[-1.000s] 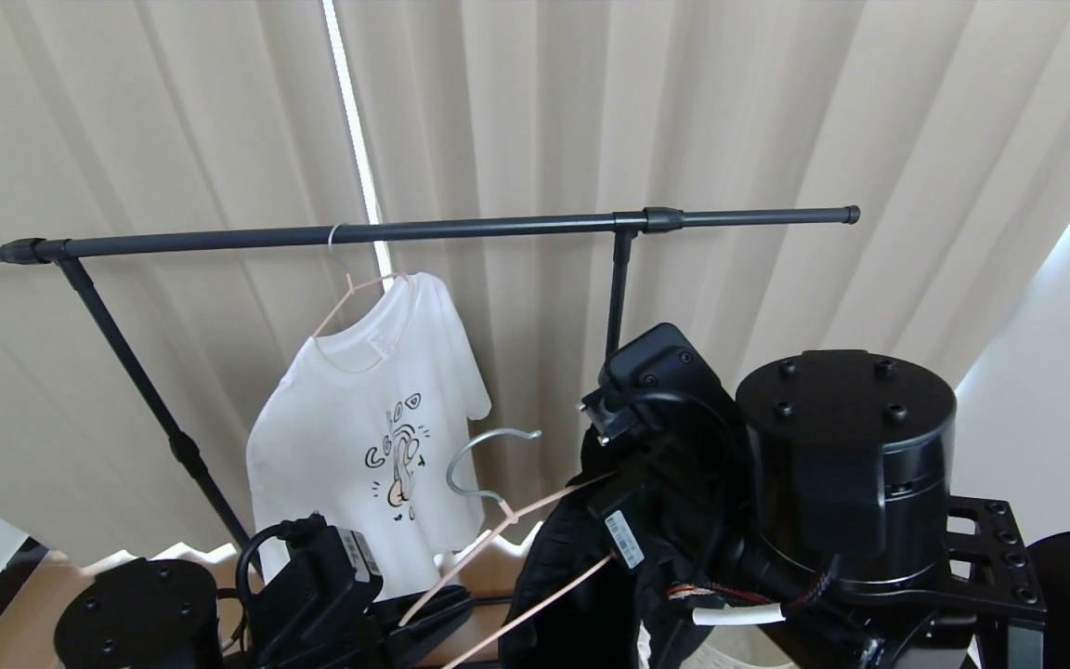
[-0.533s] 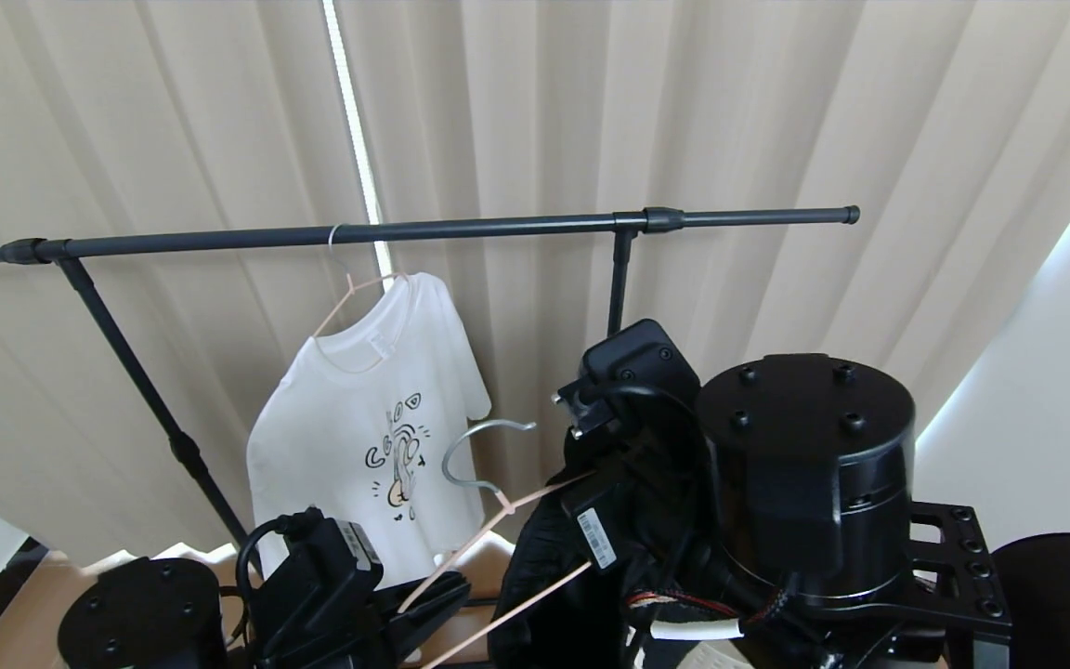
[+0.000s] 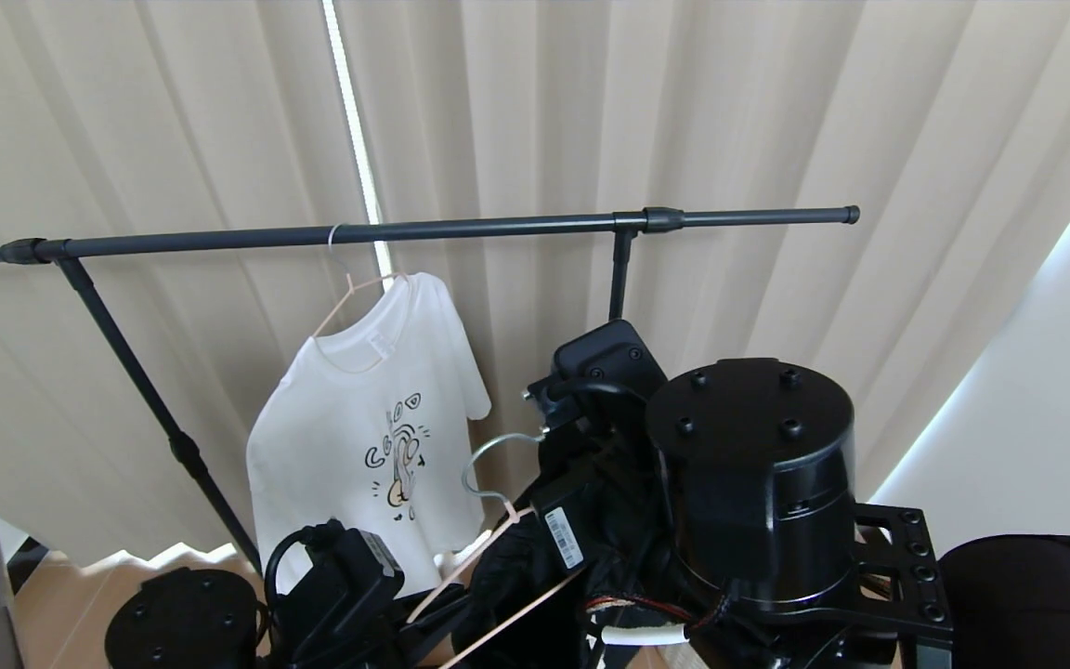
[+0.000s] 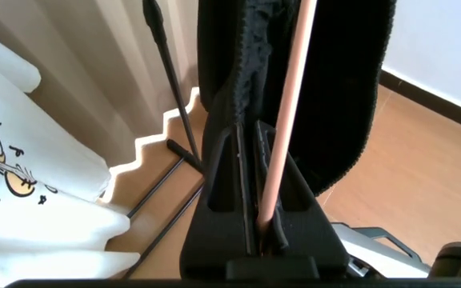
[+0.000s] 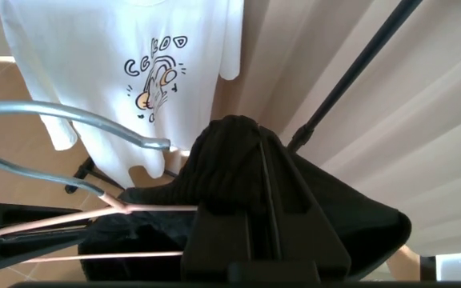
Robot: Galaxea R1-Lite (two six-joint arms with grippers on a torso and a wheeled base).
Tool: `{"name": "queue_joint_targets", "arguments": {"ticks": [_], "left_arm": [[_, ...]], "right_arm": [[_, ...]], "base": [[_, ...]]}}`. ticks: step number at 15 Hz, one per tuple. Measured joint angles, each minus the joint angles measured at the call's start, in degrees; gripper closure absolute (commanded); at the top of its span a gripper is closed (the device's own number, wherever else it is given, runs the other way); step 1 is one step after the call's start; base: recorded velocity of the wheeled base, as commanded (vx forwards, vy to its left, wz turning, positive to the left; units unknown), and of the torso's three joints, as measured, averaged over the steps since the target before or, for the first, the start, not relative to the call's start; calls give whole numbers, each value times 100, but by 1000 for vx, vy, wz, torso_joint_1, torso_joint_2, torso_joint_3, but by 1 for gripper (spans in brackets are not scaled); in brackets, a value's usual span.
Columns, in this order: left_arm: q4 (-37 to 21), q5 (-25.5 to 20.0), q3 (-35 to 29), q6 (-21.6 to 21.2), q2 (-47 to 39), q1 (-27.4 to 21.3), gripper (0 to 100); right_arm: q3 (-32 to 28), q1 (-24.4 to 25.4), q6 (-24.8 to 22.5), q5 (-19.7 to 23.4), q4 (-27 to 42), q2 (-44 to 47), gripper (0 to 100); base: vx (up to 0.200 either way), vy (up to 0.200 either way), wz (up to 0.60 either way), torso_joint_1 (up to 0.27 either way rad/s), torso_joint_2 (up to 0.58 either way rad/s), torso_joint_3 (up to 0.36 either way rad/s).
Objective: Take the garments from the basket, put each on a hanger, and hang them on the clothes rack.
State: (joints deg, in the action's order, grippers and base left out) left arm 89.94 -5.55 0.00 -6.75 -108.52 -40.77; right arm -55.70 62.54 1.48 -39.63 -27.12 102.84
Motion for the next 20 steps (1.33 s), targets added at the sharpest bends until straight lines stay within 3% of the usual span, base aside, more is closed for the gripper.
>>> {"name": "queue_joint_targets", "arguments": {"ticks": [6,7,20], "left_arm": [[-6,-4,0,74,489,-2,100],[-6,-2,0,77,529,-2,100],[2,0,0,85,686,13,100]], "right_arm": [[-66,-41,95,2,-7,44,100],[-74,-41,163,0,-7,44,0],[-135,-105,262,2,-18,-205,0]], "base": [[0,0,0,0,0,0],[0,0,0,0,0,0],[0,0,0,0,0,0]]}}
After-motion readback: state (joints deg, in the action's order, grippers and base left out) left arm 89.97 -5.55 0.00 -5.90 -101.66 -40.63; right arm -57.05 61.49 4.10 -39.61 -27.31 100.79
